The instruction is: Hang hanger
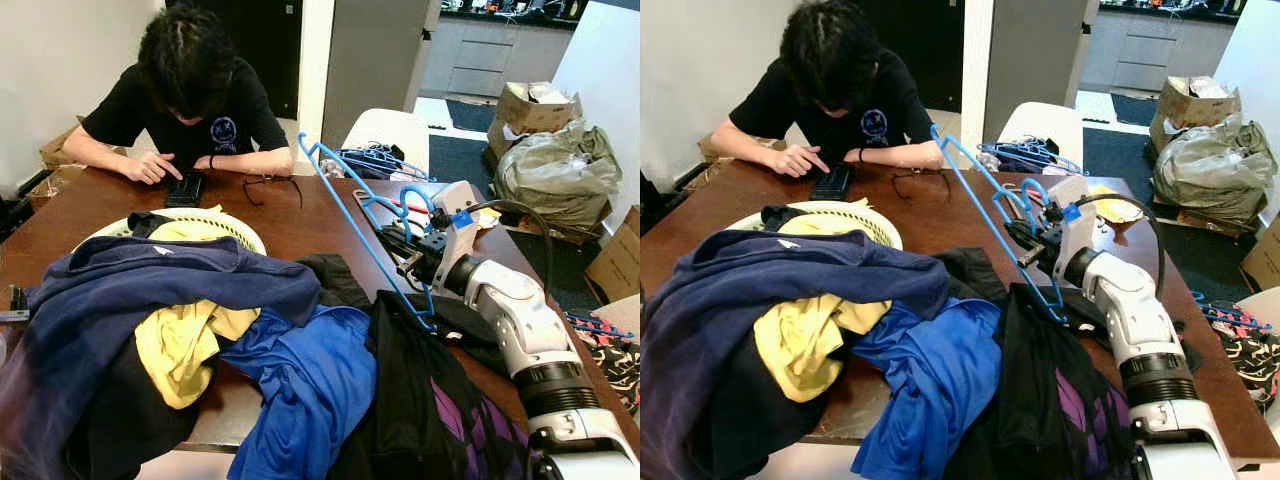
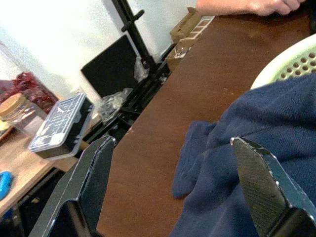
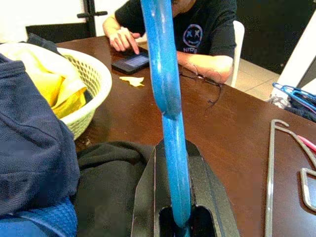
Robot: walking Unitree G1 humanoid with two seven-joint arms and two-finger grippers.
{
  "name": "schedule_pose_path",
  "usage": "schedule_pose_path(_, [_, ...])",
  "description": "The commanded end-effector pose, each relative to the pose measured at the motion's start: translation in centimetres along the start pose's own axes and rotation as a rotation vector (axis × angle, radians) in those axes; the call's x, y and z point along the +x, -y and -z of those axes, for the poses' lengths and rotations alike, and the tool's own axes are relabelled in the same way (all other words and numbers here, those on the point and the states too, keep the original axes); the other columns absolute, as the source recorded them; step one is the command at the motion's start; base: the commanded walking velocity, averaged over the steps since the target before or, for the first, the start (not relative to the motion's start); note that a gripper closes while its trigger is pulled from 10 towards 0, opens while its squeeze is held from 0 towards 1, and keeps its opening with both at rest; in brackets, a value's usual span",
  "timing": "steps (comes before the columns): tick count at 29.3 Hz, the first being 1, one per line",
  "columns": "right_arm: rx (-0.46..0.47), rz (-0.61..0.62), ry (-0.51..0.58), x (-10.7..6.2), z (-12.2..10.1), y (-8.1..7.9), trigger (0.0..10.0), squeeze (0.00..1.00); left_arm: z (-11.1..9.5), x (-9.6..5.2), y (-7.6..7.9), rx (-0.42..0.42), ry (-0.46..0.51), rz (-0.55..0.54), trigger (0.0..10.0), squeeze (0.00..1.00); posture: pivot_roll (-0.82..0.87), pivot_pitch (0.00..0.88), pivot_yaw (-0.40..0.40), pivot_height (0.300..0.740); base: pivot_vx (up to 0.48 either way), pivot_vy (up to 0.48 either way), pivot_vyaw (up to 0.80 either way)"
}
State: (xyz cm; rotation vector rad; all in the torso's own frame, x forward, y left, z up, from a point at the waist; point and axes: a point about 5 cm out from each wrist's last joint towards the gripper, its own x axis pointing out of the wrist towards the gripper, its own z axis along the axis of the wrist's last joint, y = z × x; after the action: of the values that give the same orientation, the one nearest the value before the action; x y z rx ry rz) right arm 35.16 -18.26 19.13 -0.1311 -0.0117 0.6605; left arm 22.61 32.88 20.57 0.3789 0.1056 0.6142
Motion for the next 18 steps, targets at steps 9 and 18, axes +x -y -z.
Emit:
schedule_pose_path(9, [-0.016, 0.026, 0.008, -0.6, -0.3, 0.8, 10.0, 0.0, -1.6, 2.1, 1.2, -0.185, 0.08, 0.126, 10.0, 0.0, 0.08, 0.0, -0.05, 0.74, 0.0, 0.0, 0.0])
schedule_pose_path(18, [-0.02, 0.03, 0.011, -0.7, -0.5, 0.9, 10.0, 0.0, -1.6, 2.7, 3.0, -0.234, 0.059, 0.194, 10.0, 0.0, 0.07, 0.0, -0.048, 0.74, 0.0, 0.0, 0.0])
